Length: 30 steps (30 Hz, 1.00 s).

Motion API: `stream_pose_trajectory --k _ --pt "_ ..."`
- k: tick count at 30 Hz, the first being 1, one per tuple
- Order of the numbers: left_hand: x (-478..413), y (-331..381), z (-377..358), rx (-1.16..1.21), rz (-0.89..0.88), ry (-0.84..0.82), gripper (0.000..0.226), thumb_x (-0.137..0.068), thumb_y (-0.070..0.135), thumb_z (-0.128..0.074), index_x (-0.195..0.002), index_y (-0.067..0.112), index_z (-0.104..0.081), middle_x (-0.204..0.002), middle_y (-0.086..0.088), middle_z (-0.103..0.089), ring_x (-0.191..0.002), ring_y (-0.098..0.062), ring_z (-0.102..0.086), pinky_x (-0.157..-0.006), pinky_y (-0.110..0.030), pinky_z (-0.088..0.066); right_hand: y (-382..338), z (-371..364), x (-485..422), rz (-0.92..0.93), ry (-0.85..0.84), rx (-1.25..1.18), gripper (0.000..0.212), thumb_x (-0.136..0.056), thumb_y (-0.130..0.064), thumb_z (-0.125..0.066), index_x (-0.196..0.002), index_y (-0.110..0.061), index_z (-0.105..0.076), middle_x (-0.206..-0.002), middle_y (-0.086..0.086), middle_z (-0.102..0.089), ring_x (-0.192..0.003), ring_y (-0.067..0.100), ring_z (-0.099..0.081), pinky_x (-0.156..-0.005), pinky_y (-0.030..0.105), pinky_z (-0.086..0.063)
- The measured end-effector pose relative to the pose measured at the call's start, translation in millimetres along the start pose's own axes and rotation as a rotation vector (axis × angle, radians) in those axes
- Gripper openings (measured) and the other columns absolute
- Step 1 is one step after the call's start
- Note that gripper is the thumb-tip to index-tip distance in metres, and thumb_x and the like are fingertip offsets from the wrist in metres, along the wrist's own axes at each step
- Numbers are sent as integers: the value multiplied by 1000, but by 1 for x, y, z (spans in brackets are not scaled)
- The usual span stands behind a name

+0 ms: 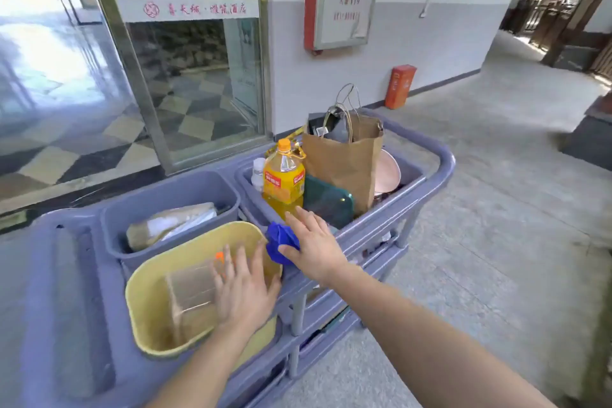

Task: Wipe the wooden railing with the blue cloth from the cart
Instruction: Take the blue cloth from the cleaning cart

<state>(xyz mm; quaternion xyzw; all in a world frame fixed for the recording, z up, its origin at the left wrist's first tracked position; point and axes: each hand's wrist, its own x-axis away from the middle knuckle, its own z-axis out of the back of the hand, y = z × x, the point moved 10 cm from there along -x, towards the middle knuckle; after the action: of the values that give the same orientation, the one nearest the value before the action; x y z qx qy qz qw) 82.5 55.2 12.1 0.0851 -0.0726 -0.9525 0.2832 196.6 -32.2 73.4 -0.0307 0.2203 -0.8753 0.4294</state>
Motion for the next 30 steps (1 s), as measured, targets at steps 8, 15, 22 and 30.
stream_pose_trajectory --k 8,15,22,30 --pt "5 -8 -25 -90 201 -155 83 -83 70 -5 -141 29 -48 -155 -16 -32 -145 -40 -24 -101 -60 -40 1 -49 -17 232 -78 72 64 -85 -40 -63 -142 -35 -35 -154 6 -22 -130 35 -24 -106 47 -32" --pt "6 -7 -22 -133 229 -207 89 -77 69 6 -142 31 -42 -148 -13 -35 -140 -39 -33 -101 -57 -41 2 -55 -25 219 29 78 38 -78 -33 -62 -115 -28 -58 -127 6 -50 -95 34 -44 -88 44 -42" --pt "6 -5 -22 -97 202 -234 65 -94 66 -17 -141 30 -43 -153 -15 -31 -142 -40 -29 -105 -59 -37 4 -47 -28 133 36 22 34 -75 -29 -63 -108 -27 -61 -109 3 -50 -88 31 -42 -78 34 -37" --pt "3 -14 -2 6 151 -149 74 -87 65 -12 -142 27 -42 -150 -13 -36 -142 -38 -29 -103 -52 -41 10 -10 -4 22 169 2 35 -76 -30 -67 -110 -26 -62 -109 4 -53 -86 31 -44 -77 36 -42"
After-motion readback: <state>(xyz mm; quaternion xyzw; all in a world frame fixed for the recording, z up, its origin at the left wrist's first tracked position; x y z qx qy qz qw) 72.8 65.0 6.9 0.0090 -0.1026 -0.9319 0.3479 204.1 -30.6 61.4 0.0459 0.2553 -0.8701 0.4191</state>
